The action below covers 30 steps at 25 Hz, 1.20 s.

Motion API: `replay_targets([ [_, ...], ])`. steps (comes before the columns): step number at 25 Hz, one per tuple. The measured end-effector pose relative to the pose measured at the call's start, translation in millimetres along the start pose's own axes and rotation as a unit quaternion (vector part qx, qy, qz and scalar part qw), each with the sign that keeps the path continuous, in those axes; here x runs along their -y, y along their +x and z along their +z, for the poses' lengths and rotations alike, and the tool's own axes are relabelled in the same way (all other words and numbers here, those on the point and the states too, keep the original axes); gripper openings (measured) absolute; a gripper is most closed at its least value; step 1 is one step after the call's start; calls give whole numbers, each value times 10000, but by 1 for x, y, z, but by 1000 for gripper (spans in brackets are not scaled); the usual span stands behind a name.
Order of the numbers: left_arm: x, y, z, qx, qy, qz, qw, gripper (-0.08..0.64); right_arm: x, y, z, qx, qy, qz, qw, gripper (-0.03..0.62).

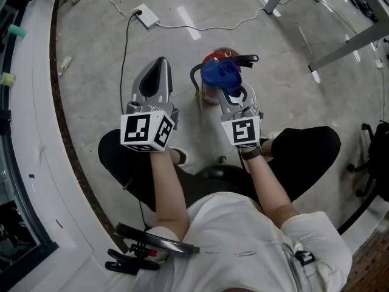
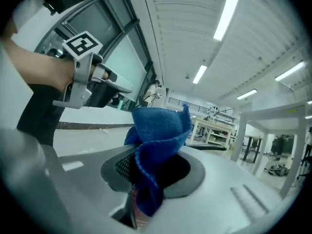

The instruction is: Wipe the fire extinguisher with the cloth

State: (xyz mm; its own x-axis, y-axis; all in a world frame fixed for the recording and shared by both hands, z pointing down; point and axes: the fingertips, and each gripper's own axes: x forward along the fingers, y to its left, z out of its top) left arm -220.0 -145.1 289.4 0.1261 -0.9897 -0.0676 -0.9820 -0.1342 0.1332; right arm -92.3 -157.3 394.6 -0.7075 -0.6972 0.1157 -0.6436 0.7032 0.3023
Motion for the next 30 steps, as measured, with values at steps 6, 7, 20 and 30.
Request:
replay_targets([
  [6, -2, -5, -21, -228, -44, 50, 9997, -2, -38, -2, -23, 155, -623, 137, 9978, 103],
  [7, -3, -6, -24, -262, -49, 73, 9996, -2, -46, -1, -26, 165, -807, 205, 9964, 103],
  [20, -19, -23, -48, -641, 16, 332, 9974, -2, -156, 15, -390, -3593, -1222, 1931, 9048, 95],
  [30, -23, -41, -43, -500, -15, 532, 9973, -2, -151, 13, -366, -3651, 758, 1970, 9068, 100],
])
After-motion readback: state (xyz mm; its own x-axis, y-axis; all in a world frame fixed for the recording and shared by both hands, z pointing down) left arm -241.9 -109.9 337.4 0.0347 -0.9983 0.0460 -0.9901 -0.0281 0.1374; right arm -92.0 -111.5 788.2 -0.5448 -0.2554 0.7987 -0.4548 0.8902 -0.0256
